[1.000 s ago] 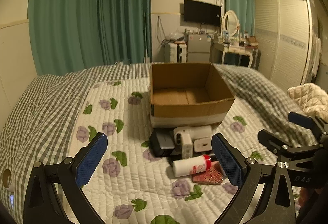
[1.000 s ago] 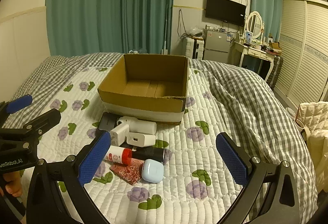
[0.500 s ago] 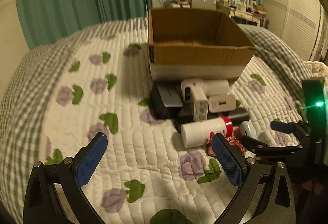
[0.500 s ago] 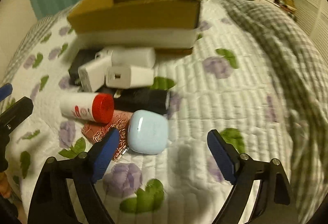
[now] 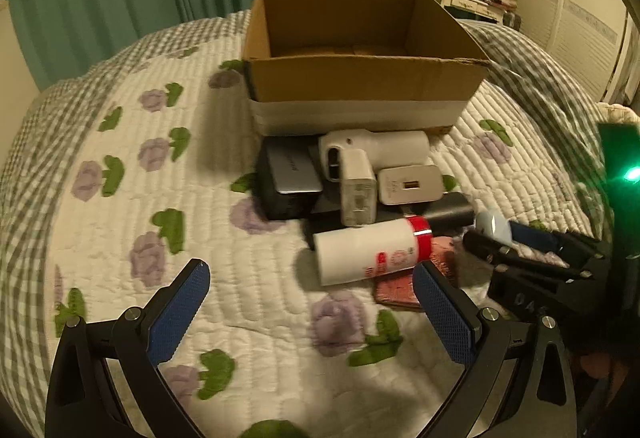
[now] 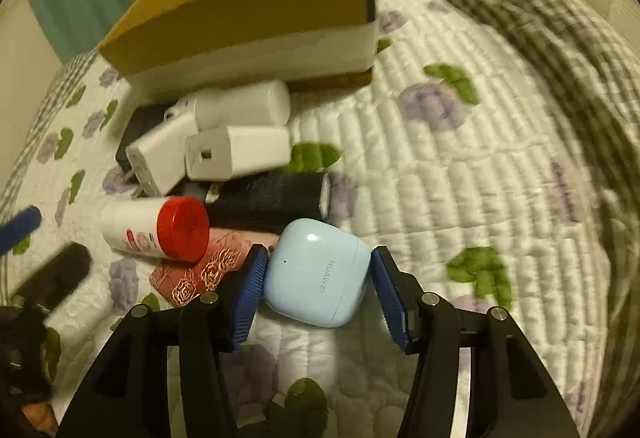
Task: Organize rigid objects
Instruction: 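Grasp the light blue earbuds case with the right tool while the left grasps the red-capped white bottle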
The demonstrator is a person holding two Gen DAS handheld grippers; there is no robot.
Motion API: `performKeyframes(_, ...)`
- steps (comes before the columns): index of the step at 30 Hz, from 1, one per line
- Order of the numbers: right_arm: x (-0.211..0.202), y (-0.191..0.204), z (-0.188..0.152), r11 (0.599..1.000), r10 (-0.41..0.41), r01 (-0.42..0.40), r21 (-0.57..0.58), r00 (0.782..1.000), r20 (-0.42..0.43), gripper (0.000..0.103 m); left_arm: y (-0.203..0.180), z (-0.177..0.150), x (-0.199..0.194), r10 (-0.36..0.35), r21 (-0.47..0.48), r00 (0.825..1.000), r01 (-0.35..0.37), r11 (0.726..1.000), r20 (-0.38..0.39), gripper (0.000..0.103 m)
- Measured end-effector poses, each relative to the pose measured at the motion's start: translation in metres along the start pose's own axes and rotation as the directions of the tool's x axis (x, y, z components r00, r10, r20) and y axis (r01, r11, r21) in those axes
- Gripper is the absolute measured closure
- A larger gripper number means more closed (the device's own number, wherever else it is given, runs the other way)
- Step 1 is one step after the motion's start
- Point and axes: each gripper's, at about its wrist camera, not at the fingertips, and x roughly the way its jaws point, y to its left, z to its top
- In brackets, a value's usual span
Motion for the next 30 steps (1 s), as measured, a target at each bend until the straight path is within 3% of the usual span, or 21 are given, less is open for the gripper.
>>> performKeyframes(6, -0.029, -0.015, 0.013, 0.999, -0.052, 0.052, 0.010, 0.996, 0.076, 0.050, -0.020, 0.011, 0.019, -0.059, -0.006, 0.996, 0.059, 0.998, -0.066, 0.000)
performKeyframes(10, -0.034, -0.018, 0.019, 0.998, -0.057, 0.056, 0.014, 0.994, 0.095, 0.050, -0.026, 0.019, 0.039, -0.042, -0.013, 0.991, 0.041, 0.999, -0.130, 0.000)
performKeyframes(13, -0.036, -0.017, 0.020, 0.998, -0.055, 0.055, 0.009, 0.993, 0.105, 0.050, -0.031, 0.022, 0.049, -0.058, -0.006, 0.986, 0.058, 0.998, -0.156, 0.013)
performKeyframes(14, -0.036, -0.017, 0.020, 0.998, -0.056, 0.056, 0.005, 0.993, 0.106, 0.050, -0.032, 0.021, 0.053, -0.061, -0.006, 0.982, 0.061, 0.998, -0.179, 0.023)
performKeyframes(15, -0.036, -0.016, 0.020, 0.998, -0.059, 0.059, 0.001, 0.993, 0.106, 0.050, -0.031, 0.022, 0.055, -0.064, -0.010, 0.980, 0.063, 0.998, -0.188, 0.023)
performKeyframes(19, -0.034, -0.013, 0.020, 0.997, -0.072, 0.073, -0.003, 0.992, 0.107, 0.050, -0.027, 0.022, 0.050, -0.096, -0.033, 0.980, 0.091, 0.995, -0.177, 0.024)
performKeyframes(24, -0.045, -0.014, 0.022, 0.998, -0.062, 0.062, 0.005, 0.991, 0.121, 0.050, -0.022, 0.017, 0.014, -0.094, -0.021, 0.989, 0.092, 0.996, -0.116, 0.024)
performKeyframes(30, -0.089, -0.006, 0.041, 0.998, -0.053, 0.057, -0.015, 0.976, 0.211, 0.050, -0.010, 0.041, -0.046, -0.085, 0.016, 0.996, 0.085, 0.996, 0.029, 0.024)
